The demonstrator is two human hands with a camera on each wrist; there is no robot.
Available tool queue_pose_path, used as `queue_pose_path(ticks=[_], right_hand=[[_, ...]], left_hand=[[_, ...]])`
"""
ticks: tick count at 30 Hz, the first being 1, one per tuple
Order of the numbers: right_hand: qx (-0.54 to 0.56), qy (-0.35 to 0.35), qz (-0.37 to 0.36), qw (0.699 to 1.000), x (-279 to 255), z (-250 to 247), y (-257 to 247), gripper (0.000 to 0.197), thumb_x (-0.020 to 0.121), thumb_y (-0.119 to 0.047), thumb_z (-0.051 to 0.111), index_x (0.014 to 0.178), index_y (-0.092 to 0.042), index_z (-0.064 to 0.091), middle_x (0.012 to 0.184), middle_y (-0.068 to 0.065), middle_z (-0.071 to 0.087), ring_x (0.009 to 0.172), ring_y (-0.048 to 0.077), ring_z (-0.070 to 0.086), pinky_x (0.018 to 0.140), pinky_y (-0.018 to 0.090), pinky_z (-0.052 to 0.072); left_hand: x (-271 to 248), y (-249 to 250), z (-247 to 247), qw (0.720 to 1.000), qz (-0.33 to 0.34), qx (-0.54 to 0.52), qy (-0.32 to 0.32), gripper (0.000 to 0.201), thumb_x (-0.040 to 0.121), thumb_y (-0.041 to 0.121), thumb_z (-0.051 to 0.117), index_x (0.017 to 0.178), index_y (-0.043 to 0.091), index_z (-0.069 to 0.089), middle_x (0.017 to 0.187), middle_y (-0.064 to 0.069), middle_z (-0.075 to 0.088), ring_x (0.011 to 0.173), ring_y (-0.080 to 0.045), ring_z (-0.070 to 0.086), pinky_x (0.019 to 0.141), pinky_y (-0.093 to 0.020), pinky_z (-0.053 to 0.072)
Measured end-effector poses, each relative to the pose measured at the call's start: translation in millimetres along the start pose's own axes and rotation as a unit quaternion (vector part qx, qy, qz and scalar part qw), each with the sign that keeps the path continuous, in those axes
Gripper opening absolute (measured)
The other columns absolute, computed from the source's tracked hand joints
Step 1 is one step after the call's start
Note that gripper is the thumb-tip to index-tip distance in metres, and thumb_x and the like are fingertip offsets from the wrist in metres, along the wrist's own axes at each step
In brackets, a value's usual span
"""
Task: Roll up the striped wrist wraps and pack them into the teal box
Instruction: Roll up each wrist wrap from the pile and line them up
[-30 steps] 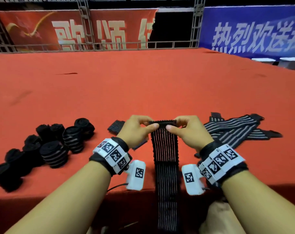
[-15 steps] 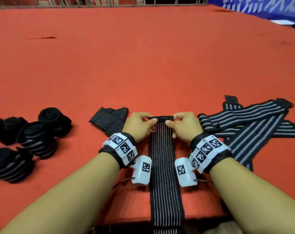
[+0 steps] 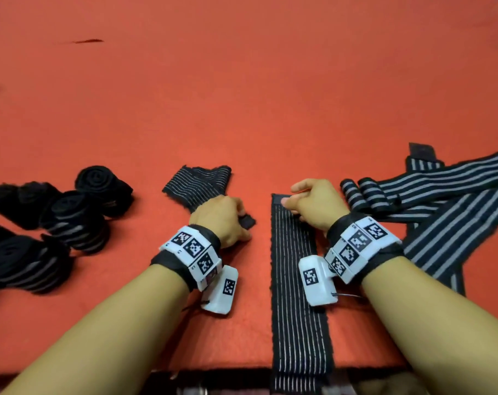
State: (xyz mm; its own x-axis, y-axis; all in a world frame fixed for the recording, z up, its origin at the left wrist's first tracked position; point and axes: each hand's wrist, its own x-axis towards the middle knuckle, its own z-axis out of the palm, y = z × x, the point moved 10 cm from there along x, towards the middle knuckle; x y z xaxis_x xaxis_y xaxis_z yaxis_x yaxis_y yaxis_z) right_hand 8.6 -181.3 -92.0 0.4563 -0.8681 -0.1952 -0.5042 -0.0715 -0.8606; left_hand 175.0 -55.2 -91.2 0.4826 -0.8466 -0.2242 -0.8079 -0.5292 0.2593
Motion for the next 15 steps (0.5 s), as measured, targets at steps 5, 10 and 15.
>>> queue_pose_path(ticks=[5,10,15], right_hand=[[0.0,-0.026,-0.019,0.999,-21,17,-11,0.021,0.081,-0.023,0.083,0.093,-0.019,0.066,0.081,0.004,0.075,0.086,0.026,0.074,0.089,0.051,0.058],[-0.002,-0.052,-0.067,0.996,-44,20,-25,0.022,0.08,-0.017,0.083,0.098,-0.019,0.07,0.085,-0.001,0.075,0.084,0.018,0.072,0.09,0.043,0.058],[-0.019,-0.064,-0.173,0.983,-70,18,-64,0.029,0.077,-0.014,0.084,0.099,-0.03,0.072,0.099,-0.006,0.074,0.086,0.015,0.069,0.089,0.035,0.056]], left_hand=[[-10,-1,-7,0.999,-0.001,-0.005,0.041,0.033,0.076,0.031,0.076,0.108,0.035,0.069,0.115,-0.001,0.069,0.106,-0.03,0.065,0.087,-0.037,0.054],[-23,-3,-12,0.988,0.025,-0.143,0.054,0.027,0.081,0.014,0.072,0.102,0.031,0.077,0.096,0.003,0.073,0.101,-0.021,0.067,0.091,-0.032,0.053],[-56,27,-43,0.941,0.133,-0.307,0.044,0.018,0.075,0.022,0.074,0.085,0.036,0.078,0.077,0.009,0.075,0.073,-0.009,0.066,0.075,-0.031,0.054]])
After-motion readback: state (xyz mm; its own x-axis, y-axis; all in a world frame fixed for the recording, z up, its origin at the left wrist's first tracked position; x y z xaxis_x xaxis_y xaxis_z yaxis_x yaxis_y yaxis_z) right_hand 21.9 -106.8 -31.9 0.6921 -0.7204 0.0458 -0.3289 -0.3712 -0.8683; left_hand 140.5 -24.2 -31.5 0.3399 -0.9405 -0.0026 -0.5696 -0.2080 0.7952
